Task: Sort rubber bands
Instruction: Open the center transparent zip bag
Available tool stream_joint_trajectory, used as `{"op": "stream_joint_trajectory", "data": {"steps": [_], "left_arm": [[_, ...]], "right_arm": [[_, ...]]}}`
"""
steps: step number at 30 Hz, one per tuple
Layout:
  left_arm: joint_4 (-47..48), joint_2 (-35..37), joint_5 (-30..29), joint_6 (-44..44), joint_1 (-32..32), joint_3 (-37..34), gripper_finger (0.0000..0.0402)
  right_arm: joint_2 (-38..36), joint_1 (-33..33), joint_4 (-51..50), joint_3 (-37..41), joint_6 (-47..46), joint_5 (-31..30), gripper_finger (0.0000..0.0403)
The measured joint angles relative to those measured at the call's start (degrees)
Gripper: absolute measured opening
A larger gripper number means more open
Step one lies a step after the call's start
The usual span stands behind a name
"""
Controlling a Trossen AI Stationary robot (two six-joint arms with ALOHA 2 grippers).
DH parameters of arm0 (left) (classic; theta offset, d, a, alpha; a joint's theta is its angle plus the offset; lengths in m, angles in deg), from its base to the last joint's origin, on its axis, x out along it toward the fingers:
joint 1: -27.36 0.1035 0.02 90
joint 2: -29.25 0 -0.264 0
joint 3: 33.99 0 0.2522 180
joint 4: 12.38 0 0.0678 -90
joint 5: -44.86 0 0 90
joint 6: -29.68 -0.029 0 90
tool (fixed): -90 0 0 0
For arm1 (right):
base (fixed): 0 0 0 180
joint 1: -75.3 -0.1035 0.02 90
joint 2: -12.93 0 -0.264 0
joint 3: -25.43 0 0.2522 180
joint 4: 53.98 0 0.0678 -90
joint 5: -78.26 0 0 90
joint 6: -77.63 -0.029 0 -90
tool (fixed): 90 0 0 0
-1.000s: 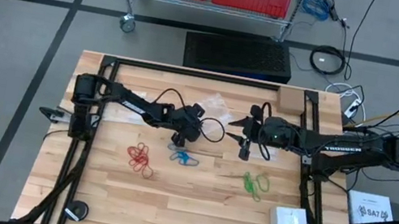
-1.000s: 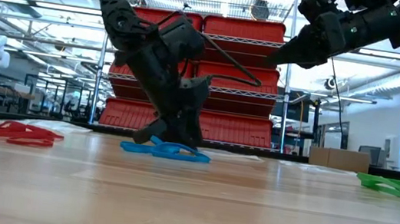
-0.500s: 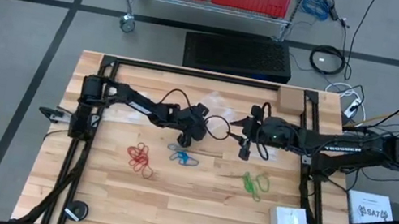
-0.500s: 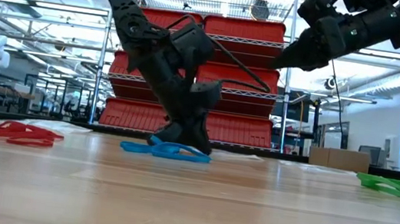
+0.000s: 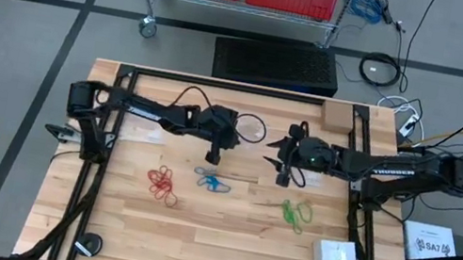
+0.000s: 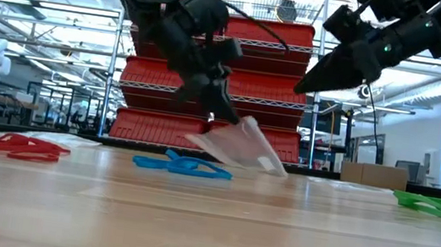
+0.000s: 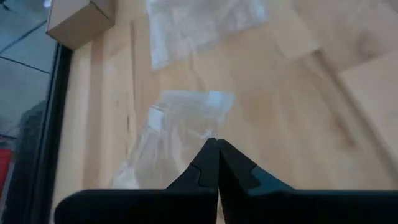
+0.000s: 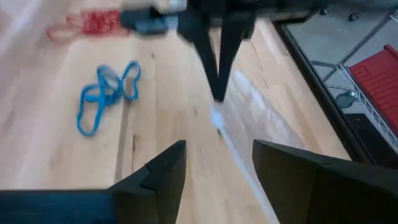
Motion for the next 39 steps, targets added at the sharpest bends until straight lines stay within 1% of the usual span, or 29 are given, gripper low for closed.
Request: {"op": "stream_joint_trajectory", "data": {"steps": [2,7,12,15,16,19,21,24,26,29,30,33,39], "left_arm": [[-0.11,0.9,0.73,1.47,-0.02,0.0,0.0001],[-0.16,1.97,1.21,3.21,0.01,0.0,0.0001],[-0.33,2.58,1.25,3.34,-0.02,0.01,0.0],[-0.89,2.56,1.35,4.64,-0.04,0.02,0.0],[-1.08,2.58,1.67,4.76,-0.04,0.02,0.0],[-1.09,2.58,1.84,4.85,-0.05,0.02,0.0],[-1.25,2.59,1.86,4.85,-0.1,0.02,0.0],[-1.52,3.17,2.11,6.21,-0.08,0.02,0.0],[-1.55,4.17,3.68,7.82,0.28,0.02,0.0],[-1.88,6.06,5.94,9.32,0.9,0.09,0.0],[-1.68,6.67,6.13,9.4,1.11,0.09,0.0],[0.19,8.68,6.15,10.72,1.92,0.09,0.0],[7.82,13.07,6.16,12.34,3.8,0.09,0.0]], "right_arm": [[2.2,0.0,2.39,0.0,1.44,0.0,0.0189],[7.26,0.15,8.89,-0.05,1.52,-0.14,0.0194],[12.23,0.15,9.48,-1.59,1.43,-2.73,0.0187],[15.59,0.63,11.21,-2.98,1.03,-3.17,0.0186],[16.63,0.84,11.87,-3.57,0.47,-3.89,0.0186],[19.31,1.68,12.52,-5.05,-1.35,-8.96,0.0184],[20.66,2.37,12.54,-5.43,-1.7,-9.49,0.0177],[21.65,2.68,12.53,-5.6,-1.71,-10.18,0.0143],[21.76,2.6,12.62,-5.64,-1.7,-10.65,0.0101],[21.43,2.3,14.38,-5.66,-1.68,-11.98,0.0024],[21.05,2.15,15.07,-5.66,-1.64,-12.13,0.0013],[19.29,2.14,14.19,-6.42,-2.86,-11.77,0.0009],[13.96,1.33,1.78,-11.29,-3.36,-11.48,0.0002]]}}
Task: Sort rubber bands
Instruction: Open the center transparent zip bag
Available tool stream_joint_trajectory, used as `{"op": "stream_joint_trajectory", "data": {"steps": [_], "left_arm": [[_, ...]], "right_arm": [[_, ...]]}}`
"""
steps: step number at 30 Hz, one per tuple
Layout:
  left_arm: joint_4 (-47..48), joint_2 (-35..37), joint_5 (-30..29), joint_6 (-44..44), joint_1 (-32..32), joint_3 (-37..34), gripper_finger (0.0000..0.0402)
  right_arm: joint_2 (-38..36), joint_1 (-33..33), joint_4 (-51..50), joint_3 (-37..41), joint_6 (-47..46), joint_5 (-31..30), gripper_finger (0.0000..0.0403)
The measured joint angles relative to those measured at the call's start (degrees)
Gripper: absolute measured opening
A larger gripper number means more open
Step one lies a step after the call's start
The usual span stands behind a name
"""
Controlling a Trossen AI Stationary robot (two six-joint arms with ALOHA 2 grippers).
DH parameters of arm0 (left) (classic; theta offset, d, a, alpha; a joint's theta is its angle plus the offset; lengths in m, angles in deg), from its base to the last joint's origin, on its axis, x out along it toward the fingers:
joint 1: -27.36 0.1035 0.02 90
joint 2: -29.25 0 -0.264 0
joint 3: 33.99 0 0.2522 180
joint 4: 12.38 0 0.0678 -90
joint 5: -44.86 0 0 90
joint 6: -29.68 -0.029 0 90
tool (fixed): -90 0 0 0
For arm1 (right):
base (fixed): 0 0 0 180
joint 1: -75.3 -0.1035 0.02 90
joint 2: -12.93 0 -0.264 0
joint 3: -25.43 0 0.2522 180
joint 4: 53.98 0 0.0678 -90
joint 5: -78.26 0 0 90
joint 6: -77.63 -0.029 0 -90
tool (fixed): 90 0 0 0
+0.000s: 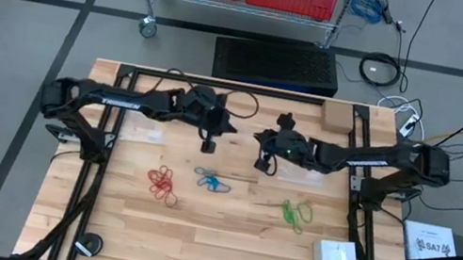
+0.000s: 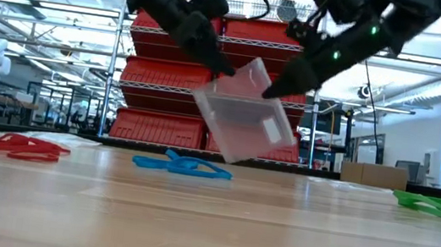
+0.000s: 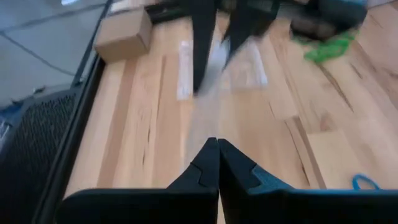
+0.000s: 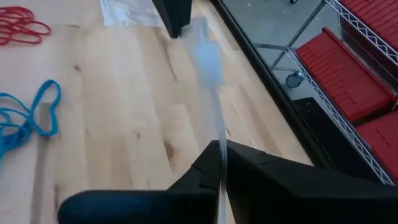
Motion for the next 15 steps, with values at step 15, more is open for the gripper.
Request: {"op": "stream_joint_trajectory", "data": {"steps": [15], "left_arm": [[1.07,1.76,12.4,7.75,-0.52,0.0,0.0107]], "right_arm": [[1.61,-0.91,-33.4,-19.5,-3.02,8.86,0.0]]}}
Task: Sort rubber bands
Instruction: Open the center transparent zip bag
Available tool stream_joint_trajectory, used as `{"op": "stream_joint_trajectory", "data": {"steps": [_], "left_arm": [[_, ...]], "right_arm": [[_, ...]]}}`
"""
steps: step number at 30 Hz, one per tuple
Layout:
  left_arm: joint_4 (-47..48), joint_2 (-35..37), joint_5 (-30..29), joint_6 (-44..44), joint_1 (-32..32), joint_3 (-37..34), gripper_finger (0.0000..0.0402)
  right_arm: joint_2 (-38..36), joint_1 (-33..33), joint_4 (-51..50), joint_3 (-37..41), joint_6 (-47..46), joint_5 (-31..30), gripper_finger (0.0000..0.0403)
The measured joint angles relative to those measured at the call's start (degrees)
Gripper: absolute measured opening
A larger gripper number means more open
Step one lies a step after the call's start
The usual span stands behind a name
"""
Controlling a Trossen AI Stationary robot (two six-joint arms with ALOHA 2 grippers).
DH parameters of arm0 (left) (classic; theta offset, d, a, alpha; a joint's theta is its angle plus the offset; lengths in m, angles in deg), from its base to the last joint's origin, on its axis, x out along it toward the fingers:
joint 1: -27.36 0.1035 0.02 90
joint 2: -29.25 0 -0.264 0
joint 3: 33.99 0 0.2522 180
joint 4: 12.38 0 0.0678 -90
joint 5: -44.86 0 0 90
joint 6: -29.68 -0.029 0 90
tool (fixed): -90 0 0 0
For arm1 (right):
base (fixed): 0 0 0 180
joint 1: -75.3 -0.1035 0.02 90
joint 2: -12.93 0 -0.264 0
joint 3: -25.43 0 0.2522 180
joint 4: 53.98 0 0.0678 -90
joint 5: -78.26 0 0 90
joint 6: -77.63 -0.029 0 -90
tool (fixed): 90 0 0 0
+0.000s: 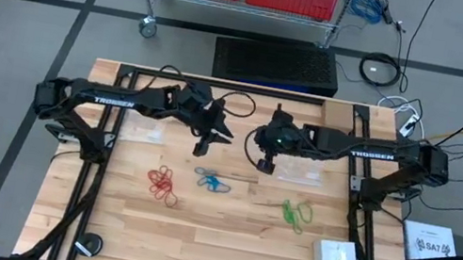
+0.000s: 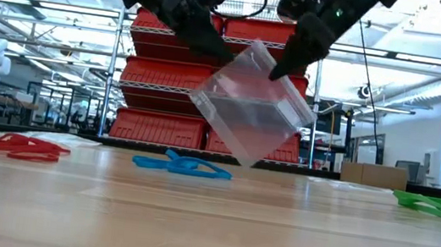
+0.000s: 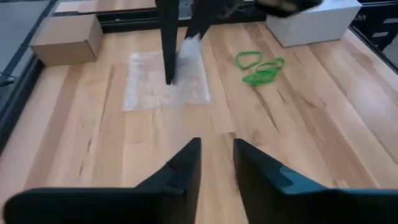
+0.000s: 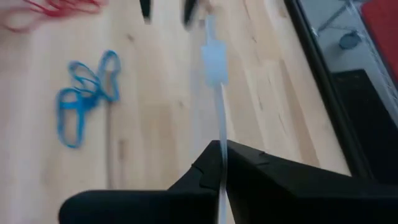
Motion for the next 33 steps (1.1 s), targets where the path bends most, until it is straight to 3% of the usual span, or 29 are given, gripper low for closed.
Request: {"op": "stream_joint_trajectory", "data": {"steps": [6,11,24,33], "left_arm": [[-6.04,-0.77,-2.67,4.2,-1.25,0.0,0.0151],[-7.71,-0.77,-4.02,4.17,-1.2,0.0,0.0161],[-10.34,-0.77,-6.47,2.2,-3.82,0.0,0.0161],[-10.75,-3.79,-6.77,2.53,-4.04,0.25,0.0113]], "right_arm": [[0.02,-0.6,-3.1,-1.58,-1.56,1.31,0.0],[0.04,-0.97,-4.18,-1.56,-2.53,1.59,0.0],[0.04,-0.93,-4.79,-1.56,-2.18,3.14,0.0],[0.04,-0.93,-4.65,-1.56,-1.79,4.45,0.0]]}}
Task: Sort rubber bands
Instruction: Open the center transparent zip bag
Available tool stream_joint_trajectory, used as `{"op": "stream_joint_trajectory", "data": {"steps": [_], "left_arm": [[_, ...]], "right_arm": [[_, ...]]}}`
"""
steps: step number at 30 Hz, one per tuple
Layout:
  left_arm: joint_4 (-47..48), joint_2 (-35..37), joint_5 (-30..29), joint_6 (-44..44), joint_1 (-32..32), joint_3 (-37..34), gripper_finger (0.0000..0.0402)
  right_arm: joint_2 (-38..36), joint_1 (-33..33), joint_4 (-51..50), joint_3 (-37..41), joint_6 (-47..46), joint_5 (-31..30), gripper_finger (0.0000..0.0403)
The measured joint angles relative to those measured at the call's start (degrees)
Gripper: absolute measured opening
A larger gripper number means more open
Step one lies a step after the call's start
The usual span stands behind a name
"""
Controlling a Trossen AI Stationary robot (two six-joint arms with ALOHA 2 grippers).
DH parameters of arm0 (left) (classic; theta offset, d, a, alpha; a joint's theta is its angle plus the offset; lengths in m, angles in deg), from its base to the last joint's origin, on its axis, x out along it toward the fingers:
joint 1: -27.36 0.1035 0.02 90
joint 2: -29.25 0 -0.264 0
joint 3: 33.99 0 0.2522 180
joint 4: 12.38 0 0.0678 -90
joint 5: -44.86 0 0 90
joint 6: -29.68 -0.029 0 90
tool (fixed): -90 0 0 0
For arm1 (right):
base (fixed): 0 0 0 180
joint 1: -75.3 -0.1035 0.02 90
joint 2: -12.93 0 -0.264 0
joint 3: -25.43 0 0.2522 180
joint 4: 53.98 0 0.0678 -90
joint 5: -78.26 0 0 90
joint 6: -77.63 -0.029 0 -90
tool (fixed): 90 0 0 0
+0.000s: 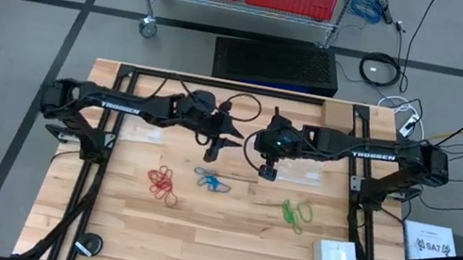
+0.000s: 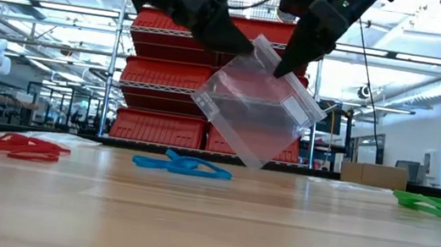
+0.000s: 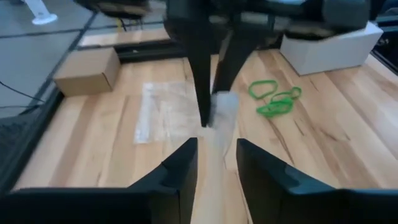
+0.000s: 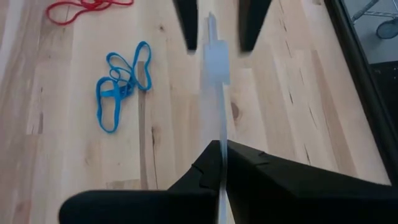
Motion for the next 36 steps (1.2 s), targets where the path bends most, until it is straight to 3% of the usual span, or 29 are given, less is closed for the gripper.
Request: {"op": "stream_joint_trajectory", "data": {"steps": [15,25,32,36], "left_arm": [[1.13,-1.51,1.24,-0.37,-0.16,3.22,0.0106],[1.1,-2.53,2.11,-2.22,-1.31,3.24,0.001],[1.5,-2.26,1.08,-3.04,-1.34,3.24,0.0004],[1.52,-1.95,-1.75,-2.95,-1.12,3.24,0.0003]], "right_arm": [[0.0,0.0,-1.59,0.02,0.0,0.13,0.0],[0.0,0.0,-1.71,0.03,-0.1,0.13,0.0],[0.0,0.02,-1.78,0.07,-0.43,1.18,0.0002],[-0.92,0.02,-1.66,0.07,-1.04,1.24,0.0025]]}}
